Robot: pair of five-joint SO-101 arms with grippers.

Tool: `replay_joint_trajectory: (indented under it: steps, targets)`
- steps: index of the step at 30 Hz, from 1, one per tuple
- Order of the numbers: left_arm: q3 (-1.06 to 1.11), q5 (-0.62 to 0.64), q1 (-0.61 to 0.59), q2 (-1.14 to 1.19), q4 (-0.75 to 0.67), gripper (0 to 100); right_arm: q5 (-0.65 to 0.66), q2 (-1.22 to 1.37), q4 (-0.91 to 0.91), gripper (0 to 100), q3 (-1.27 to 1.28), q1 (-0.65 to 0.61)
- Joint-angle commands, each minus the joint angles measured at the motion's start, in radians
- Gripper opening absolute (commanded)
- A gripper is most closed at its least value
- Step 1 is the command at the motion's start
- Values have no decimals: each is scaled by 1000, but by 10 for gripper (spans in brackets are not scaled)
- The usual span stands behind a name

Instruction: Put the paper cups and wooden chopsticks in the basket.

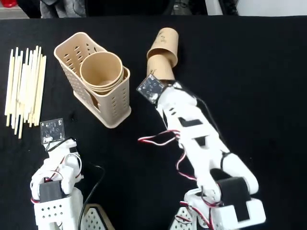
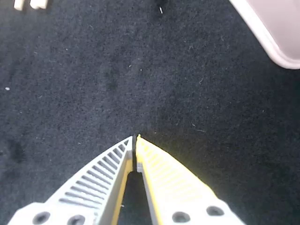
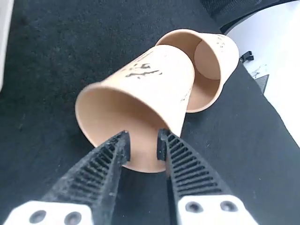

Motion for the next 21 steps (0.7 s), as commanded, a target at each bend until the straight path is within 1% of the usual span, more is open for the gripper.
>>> replay_joint_trajectory:
  steps: [1,9,13,17,21]
  targets:
    - [16,8,10,-2,5,30,-3,25,-21,18,-76,23]
    - [16,8,10,-2,5,30,-3,22,-12,12,-84,26]
    - [16,8,10,-2,5,30,-3,-30,-12,12,-31,26]
    - [16,8,10,-2,5,30,-2,-159,-20,12,99,18]
    - [16,8,10,-2,5,30,-2,-358,-20,12,239,8]
